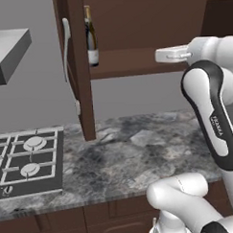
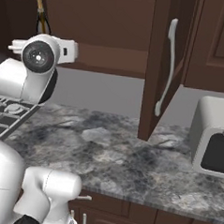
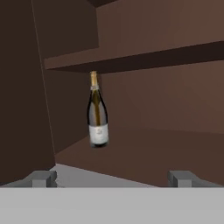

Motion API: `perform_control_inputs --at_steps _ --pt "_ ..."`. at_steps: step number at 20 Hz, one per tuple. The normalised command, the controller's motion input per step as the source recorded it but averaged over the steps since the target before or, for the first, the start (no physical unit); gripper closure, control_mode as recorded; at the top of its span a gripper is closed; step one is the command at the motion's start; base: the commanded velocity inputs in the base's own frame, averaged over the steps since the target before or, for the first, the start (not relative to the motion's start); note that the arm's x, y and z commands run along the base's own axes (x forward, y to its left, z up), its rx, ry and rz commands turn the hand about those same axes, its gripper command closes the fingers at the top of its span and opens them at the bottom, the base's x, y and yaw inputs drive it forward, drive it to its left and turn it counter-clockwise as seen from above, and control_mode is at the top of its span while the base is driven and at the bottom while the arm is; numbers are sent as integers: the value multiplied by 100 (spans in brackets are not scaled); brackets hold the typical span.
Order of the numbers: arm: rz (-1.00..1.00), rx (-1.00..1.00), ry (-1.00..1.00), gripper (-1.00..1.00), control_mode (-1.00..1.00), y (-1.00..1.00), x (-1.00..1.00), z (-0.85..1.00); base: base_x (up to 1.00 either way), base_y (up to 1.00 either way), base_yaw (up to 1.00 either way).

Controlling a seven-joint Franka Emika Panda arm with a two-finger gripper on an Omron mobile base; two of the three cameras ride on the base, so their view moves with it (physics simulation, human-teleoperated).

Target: Get the candle and the wine from the cabinet and move them to the dining counter.

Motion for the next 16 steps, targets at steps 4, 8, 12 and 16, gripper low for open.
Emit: perform_control_inputs --at_steps 4,8,12,16 --pt "0 0 0 -100 -100 0 37 21 0 0 0" --pt "0 0 0 -100 -100 0 29 11 0 0 0" --pt "0 0 0 -100 -100 0 20 0 0 0 0" --pt "1 0 0 -100 -100 0 16 0 0 0 0"
